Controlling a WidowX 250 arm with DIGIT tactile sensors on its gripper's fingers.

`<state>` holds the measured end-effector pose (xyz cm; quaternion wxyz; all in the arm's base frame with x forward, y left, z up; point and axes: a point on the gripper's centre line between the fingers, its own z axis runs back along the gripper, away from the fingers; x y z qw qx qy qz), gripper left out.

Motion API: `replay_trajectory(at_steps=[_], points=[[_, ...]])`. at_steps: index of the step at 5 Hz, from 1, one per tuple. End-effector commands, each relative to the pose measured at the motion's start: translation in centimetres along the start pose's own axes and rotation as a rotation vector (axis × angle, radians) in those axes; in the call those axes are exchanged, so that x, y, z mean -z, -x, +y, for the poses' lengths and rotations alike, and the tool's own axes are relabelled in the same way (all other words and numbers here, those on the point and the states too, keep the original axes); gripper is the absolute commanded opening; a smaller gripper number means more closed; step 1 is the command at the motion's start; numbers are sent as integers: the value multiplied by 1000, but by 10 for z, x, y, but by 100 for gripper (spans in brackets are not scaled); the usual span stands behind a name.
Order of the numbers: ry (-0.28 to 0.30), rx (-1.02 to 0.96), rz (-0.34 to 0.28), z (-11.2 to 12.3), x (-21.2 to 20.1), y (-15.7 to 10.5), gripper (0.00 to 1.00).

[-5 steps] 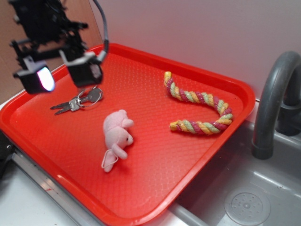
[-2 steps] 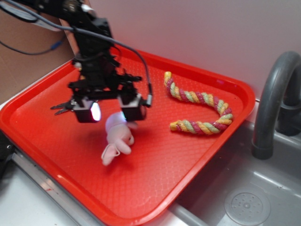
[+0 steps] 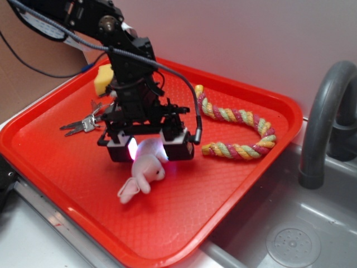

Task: Grab the pink bunny.

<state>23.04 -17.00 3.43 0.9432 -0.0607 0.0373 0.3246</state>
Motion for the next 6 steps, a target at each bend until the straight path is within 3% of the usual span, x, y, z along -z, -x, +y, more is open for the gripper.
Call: replay_trajectory(at_steps=[1, 2, 3, 4, 5, 6], points=[[-17, 66, -64, 3, -24, -3, 0], [-12, 260, -121, 18, -77, -11, 0], [-25, 509, -103, 29, -129, -22, 0], [33, 678, -154, 35, -156, -20, 0], [-50, 774, -226, 36, -179, -14, 0], [43, 680, -323, 44, -191, -11, 0]])
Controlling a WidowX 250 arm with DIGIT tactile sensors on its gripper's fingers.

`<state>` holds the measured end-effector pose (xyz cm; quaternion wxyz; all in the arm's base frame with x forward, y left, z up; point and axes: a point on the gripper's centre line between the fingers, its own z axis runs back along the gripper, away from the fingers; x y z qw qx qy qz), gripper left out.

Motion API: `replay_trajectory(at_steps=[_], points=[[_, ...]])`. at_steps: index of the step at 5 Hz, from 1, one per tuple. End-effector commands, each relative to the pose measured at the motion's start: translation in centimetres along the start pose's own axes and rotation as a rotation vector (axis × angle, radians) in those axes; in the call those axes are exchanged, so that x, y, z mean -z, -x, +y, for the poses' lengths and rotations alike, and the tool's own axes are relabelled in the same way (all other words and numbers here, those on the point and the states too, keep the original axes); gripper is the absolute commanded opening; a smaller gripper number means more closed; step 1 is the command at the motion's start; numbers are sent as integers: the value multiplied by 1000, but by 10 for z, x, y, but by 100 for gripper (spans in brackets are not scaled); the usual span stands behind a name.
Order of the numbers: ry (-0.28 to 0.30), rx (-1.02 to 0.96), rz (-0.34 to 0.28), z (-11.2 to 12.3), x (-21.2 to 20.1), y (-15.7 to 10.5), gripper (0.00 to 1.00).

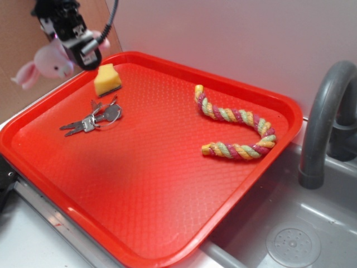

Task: Grab the pink bunny.

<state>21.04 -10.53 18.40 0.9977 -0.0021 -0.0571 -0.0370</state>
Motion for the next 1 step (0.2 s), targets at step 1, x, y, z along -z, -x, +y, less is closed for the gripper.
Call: replay_trajectory(at_steps=[1], points=[[178, -158, -218, 22, -47, -2, 0]])
